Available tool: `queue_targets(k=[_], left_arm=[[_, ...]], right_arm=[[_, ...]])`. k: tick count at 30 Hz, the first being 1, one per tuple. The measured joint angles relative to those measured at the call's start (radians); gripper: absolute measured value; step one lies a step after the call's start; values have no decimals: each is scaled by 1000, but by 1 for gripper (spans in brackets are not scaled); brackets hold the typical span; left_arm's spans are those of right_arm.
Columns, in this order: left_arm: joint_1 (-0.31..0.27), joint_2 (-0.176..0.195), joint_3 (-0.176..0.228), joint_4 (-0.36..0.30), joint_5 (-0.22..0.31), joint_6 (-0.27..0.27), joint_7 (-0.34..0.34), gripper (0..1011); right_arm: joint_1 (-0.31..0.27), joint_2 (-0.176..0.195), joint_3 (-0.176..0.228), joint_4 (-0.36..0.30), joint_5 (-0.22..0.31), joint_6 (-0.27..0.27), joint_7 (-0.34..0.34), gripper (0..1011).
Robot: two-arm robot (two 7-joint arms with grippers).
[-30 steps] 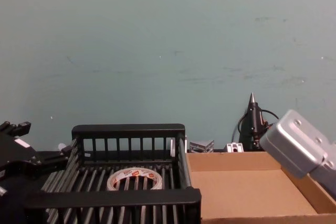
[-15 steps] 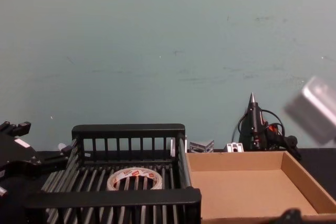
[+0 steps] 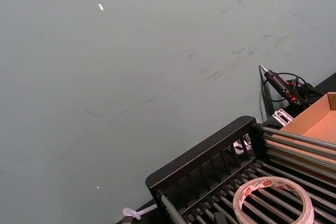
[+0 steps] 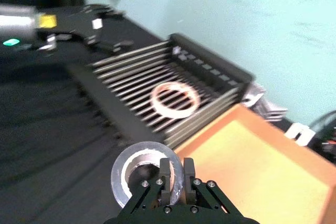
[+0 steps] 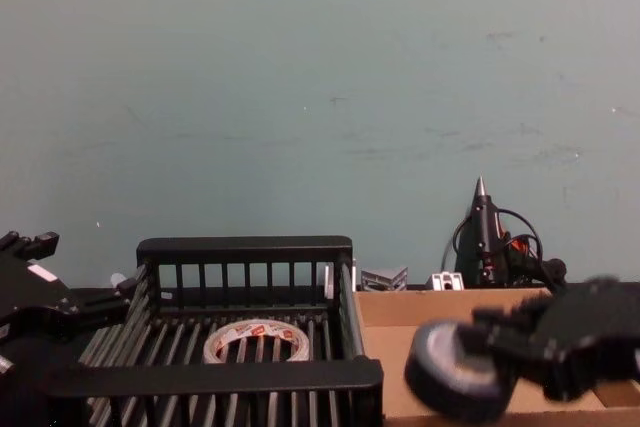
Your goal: Pick up the white tape and place it into the black box , Pick up the silver tape and place it into the brown box.
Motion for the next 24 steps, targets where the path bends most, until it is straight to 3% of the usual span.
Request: queue_targets(k=[8,13,20,24], left_arm=[[0,0,0,0,0,0,0,1001],[0,0,0,0,0,0,0,1001],[0,0,0,0,0,0,0,1001],[0,0,0,0,0,0,0,1001]], right_arm=[[69,-48,32,71,4,-5,-75,151],[140,-97,40,154,-26,0,-126,151],[239,-177,41,292,-71,18,-181,151],[309,-237,35,404,-98,30,-212,151]])
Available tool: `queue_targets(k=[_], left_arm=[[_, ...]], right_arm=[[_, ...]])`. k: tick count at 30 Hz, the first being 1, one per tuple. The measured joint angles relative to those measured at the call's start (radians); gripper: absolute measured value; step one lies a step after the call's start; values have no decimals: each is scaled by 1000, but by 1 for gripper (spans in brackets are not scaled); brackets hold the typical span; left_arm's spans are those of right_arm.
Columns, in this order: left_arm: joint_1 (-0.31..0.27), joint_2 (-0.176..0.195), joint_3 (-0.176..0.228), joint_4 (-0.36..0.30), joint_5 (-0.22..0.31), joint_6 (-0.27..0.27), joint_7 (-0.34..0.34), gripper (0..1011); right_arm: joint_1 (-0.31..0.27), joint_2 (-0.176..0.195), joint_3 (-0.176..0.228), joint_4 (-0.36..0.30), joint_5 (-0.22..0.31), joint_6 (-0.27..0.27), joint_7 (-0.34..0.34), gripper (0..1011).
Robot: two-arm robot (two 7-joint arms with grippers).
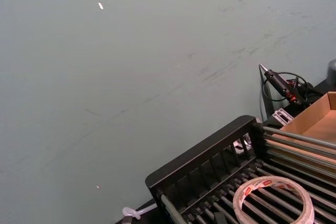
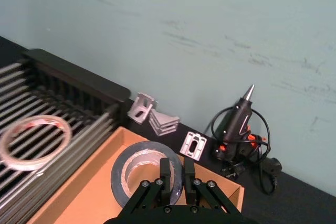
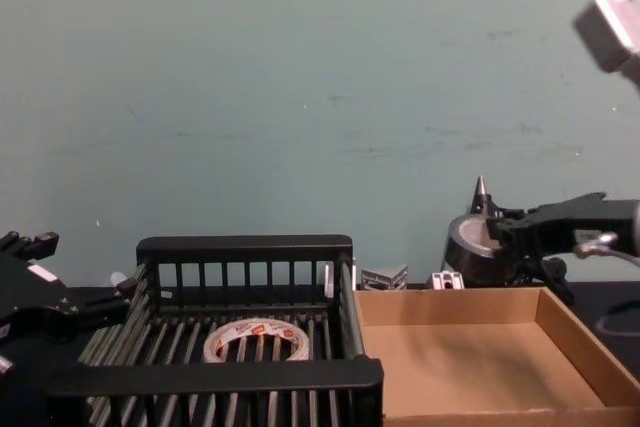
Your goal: Pick up the white tape and place it into the black box , Pick up the silver tape and place it into the brown box.
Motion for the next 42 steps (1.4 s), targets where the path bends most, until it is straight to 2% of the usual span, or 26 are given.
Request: queue_targets(k=[5,8,9,11,16,21,26,35,38,42], left_arm=[[0,0,0,0,0,0,0,1001],[0,0,0,0,0,0,0,1001],[0,0,0,0,0,0,0,1001],[0,0,0,0,0,0,0,1001],[0,0,0,0,0,0,0,1001],[0,0,0,0,0,0,0,1001],[0,0,0,0,0,0,0,1001],[0,0,0,0,0,0,0,1001],[0,0,0,0,0,0,0,1001],[0,0,0,0,0,0,0,1001]], right_arm=[[63,-52,-8,115,-25,6,-25,151],[109,-90,-15,211,-46,11,-40,151],[109,-90,-15,211,-46,11,-40,150],[130,-108,-19,263,-57,12,-46,151],[155,-131,-25,337,-77,13,-48,151],[159,-141,-24,367,-93,14,-46,151],[159,-143,-27,371,-110,9,-40,151],[158,-142,-26,370,-108,10,-39,151],[157,-142,-25,370,-106,10,-39,199],[157,-142,-25,369,-105,10,-39,330]])
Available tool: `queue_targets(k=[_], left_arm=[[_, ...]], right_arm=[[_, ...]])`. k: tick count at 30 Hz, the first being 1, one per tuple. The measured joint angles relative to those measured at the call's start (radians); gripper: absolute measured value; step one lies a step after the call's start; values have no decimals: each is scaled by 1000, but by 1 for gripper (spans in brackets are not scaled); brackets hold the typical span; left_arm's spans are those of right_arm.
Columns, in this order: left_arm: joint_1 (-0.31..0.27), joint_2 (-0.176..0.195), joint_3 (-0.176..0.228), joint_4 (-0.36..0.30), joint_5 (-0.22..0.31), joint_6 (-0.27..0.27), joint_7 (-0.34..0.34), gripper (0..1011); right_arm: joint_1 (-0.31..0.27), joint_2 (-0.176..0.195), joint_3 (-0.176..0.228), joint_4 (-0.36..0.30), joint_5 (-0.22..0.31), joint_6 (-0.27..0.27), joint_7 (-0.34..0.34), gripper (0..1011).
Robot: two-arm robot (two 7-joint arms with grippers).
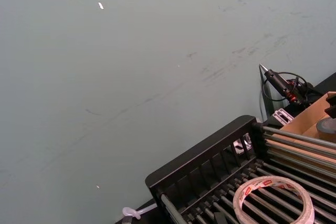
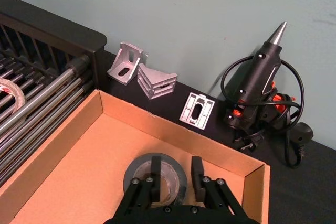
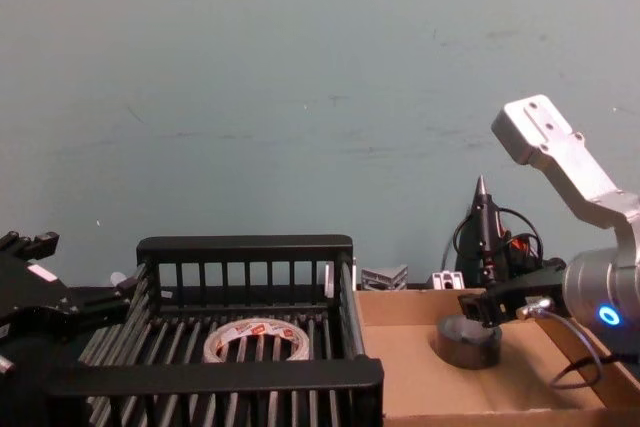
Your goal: Pick up the white tape and place it into the black box , Pick up the silver tape and place it into the brown box.
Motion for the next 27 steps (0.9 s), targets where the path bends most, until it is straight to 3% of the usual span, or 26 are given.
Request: queue_targets(k=[5,6,12,14,16,18,19,20,22,27], left_arm=[[0,0,0,0,0,0,0,1001],[0,0,0,0,0,0,0,1001],[0,0,0,0,0,0,0,1001],[0,0,0,0,0,0,0,1001],[0,0,0,0,0,0,0,1001],[0,0,0,0,0,0,0,1001],[0,0,0,0,0,0,0,1001],[0,0,0,0,0,0,0,1001],[0,0,0,0,0,0,0,1001],[0,0,0,0,0,0,0,1001]], right_arm=[[0,0,1,-1,2,0,0,460],[-1,0,1,-1,2,1,0,529],[-1,1,1,-1,3,1,0,691],[-1,1,1,-2,3,1,0,787],[-1,1,1,-2,3,1,0,799],[-1,1,1,-2,4,1,0,893],[-1,1,1,-2,4,1,0,893],[-1,1,1,-2,4,1,0,958],[-1,1,1,-2,4,1,0,1003],[-1,1,1,-2,4,1,0,1003]])
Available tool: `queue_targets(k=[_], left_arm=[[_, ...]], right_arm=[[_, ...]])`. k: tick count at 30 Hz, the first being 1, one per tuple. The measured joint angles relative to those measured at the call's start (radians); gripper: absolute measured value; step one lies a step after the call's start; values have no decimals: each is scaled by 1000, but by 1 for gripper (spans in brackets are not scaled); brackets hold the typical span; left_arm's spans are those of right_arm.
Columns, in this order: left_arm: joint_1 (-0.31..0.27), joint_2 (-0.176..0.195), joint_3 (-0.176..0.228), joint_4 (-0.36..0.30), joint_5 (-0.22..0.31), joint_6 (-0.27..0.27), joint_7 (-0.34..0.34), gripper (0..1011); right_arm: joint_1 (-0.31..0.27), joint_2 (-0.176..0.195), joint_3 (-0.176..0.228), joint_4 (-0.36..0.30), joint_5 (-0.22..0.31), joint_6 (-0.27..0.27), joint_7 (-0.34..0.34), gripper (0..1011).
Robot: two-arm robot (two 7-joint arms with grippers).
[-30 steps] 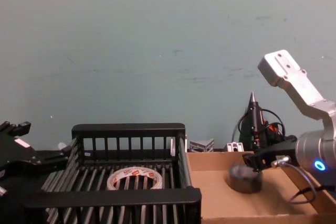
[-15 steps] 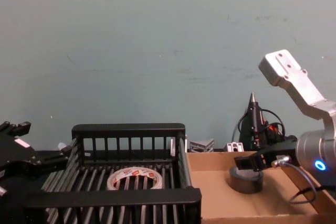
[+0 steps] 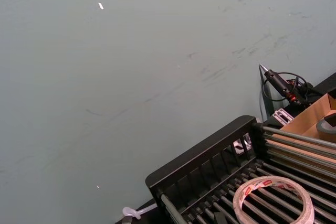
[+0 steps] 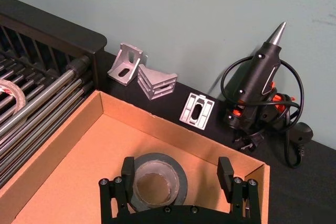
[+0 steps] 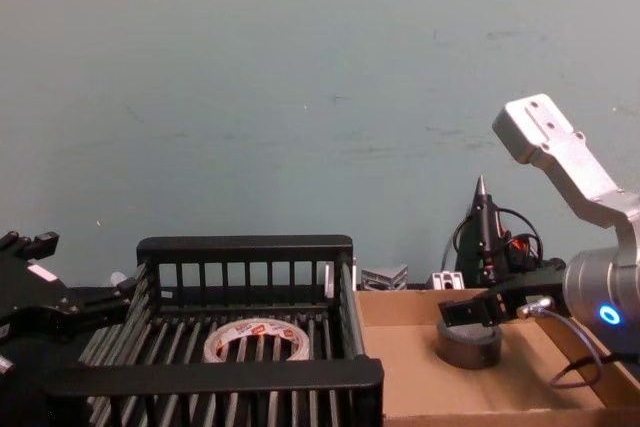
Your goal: Pick up the white tape and place it into the black box , Pick up the silver tape and place it into the brown box.
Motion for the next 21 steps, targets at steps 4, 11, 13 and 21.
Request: queue_targets(k=[4,11,13,21], left_arm=[[0,0,0,0,0,0,0,1001],[0,0,0,0,0,0,0,1001],[0,0,0,0,0,0,0,1001],[0,0,0,0,0,0,0,1001]], right_arm=[[0,0,0,0,0,0,0,1002],[0,0,2,-1,0,-1,1,1003],[-6,0,9,-11,-1,-6,7,1003],[-61,19,38,-120,-3,-25,37,1003]])
